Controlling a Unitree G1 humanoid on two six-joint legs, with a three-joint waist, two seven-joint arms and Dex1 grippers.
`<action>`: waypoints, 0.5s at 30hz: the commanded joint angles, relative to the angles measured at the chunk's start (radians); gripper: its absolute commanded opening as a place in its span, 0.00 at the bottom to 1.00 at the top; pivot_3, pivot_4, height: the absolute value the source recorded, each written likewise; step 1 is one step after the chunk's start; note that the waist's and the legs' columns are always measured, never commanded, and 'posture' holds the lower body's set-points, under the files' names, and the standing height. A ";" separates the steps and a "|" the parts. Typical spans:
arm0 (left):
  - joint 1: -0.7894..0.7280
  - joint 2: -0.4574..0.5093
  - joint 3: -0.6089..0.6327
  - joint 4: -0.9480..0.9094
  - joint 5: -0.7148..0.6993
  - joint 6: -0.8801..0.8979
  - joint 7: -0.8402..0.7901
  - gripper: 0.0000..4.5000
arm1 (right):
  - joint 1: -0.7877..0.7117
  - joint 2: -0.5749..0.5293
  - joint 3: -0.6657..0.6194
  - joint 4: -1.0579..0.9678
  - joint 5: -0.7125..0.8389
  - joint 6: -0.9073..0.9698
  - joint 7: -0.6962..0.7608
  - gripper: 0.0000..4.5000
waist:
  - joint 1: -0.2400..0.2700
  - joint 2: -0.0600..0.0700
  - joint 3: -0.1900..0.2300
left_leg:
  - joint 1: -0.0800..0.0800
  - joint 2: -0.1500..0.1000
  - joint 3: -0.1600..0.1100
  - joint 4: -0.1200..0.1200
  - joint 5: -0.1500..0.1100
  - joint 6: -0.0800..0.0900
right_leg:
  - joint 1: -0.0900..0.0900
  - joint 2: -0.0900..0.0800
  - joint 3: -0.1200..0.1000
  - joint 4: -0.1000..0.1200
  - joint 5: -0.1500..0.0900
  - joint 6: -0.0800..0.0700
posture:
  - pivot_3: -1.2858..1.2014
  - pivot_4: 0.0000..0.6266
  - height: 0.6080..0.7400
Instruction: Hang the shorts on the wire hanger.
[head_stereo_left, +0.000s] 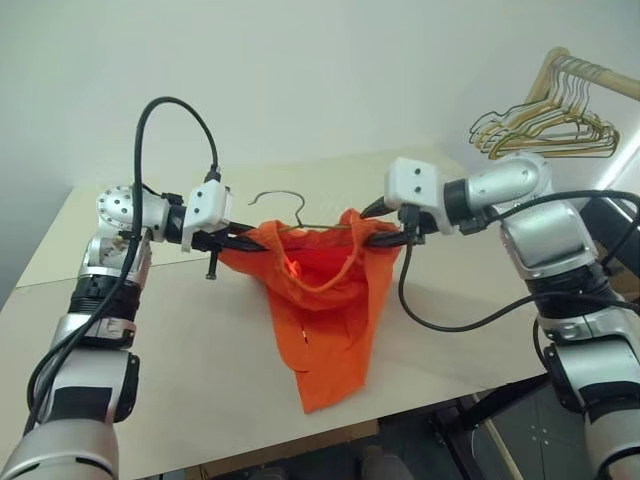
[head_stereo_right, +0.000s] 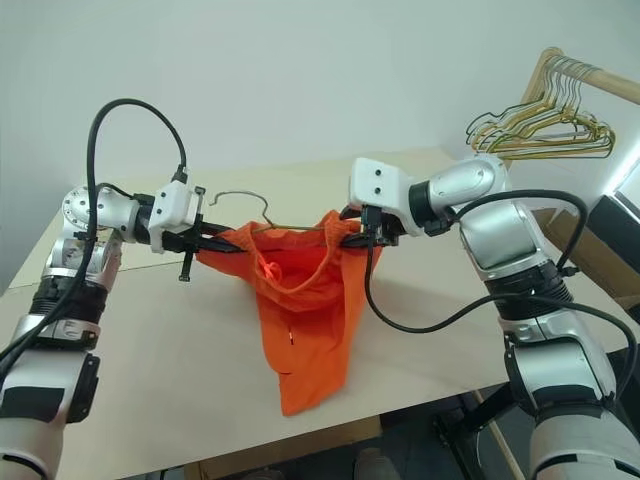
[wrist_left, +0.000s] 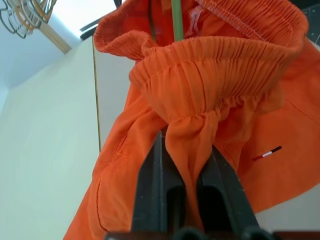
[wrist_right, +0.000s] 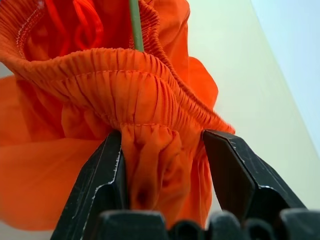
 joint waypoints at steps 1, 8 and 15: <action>-0.049 0.001 0.035 0.000 -0.027 -0.012 0.002 0.00 | -0.029 0.002 -0.017 -0.011 0.027 0.040 0.015 0.48 | -0.002 0.000 0.000 | 0.000 0.000 0.000 0.000 0.000 0.000 | 0.000 0.000 0.000 0.000 0.000 0.000 | 0.48 0.00 1.00; -0.082 -0.010 0.039 0.060 -0.013 0.012 0.039 0.18 | -0.019 -0.014 0.002 -0.012 0.000 0.059 0.016 0.00 | -0.005 0.000 0.000 | 0.000 -0.001 0.000 0.000 0.000 0.000 | 0.000 -0.001 0.000 0.000 0.000 0.000 | 0.47 0.00 1.00; -0.108 -0.006 0.053 0.102 -0.008 -0.014 0.050 0.68 | -0.036 -0.021 -0.035 0.004 -0.003 0.064 -0.021 0.00 | -0.013 0.000 0.000 | -0.001 -0.001 0.000 0.000 0.000 0.000 | -0.002 -0.001 0.000 0.000 0.000 0.000 | 0.47 0.00 1.00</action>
